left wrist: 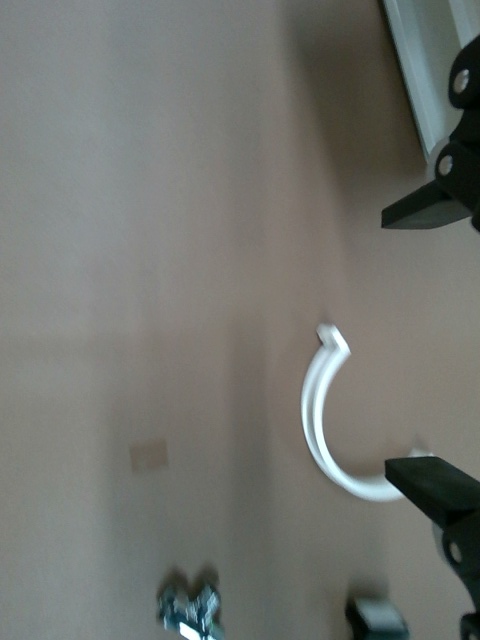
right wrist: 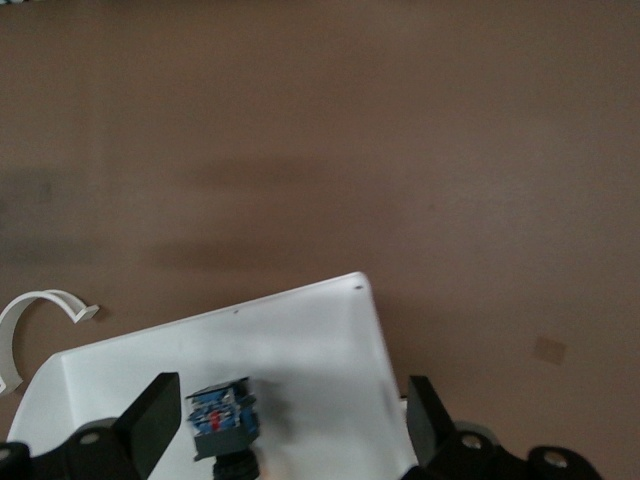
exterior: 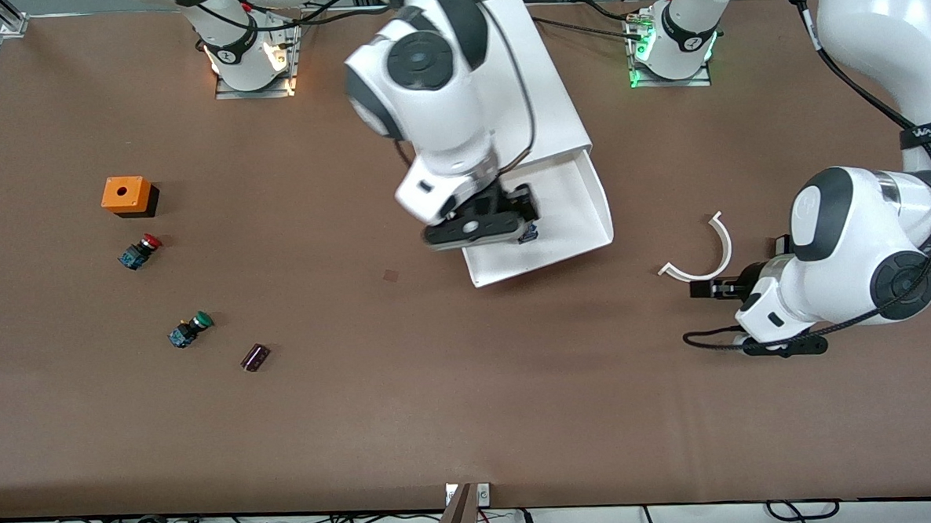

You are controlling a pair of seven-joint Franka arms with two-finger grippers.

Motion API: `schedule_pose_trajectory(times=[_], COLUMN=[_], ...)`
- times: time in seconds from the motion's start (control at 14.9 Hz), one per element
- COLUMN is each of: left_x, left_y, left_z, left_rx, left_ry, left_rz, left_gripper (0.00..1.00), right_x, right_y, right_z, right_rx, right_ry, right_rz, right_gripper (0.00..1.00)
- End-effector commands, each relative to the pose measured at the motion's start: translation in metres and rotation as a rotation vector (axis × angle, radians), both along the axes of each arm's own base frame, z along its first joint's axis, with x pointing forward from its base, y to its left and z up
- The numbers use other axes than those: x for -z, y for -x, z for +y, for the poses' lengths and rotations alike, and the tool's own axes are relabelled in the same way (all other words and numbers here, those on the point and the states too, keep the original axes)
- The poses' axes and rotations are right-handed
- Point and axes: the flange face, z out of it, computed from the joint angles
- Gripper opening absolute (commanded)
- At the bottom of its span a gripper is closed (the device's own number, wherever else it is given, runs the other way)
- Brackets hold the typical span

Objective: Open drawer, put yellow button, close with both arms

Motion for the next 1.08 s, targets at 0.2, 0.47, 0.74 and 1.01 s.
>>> schedule_pose_trajectory(times=[0.2,0.47,0.74,1.01], left_x=[-0.009,0.01,0.022,0.019], left_y=[0.006,0.024,0.046,0.073], left_z=[-0.103,-0.169,-0.213,-0.242], left_rx=[-0.111,-0.118,-0.181,-0.174], left_ry=[0.02,0.019,0.001,-0.015], left_rz=[-0.091,-0.126,-0.106,-0.047], left_gripper=[1.0,1.0,1.0,1.0], right_x=[-0.032,-0.044,-0.057,-0.067], right_y=[-0.046,-0.075,-0.09,-0.096], right_z=[-0.116,-0.22,-0.317,-0.365], right_rx=[-0.011,-0.069,0.0,0.045], right_ry=[0.127,0.185,0.192,0.185], right_rz=[0.085,0.164,0.234,0.241], right_gripper=[1.0,1.0,1.0,1.0])
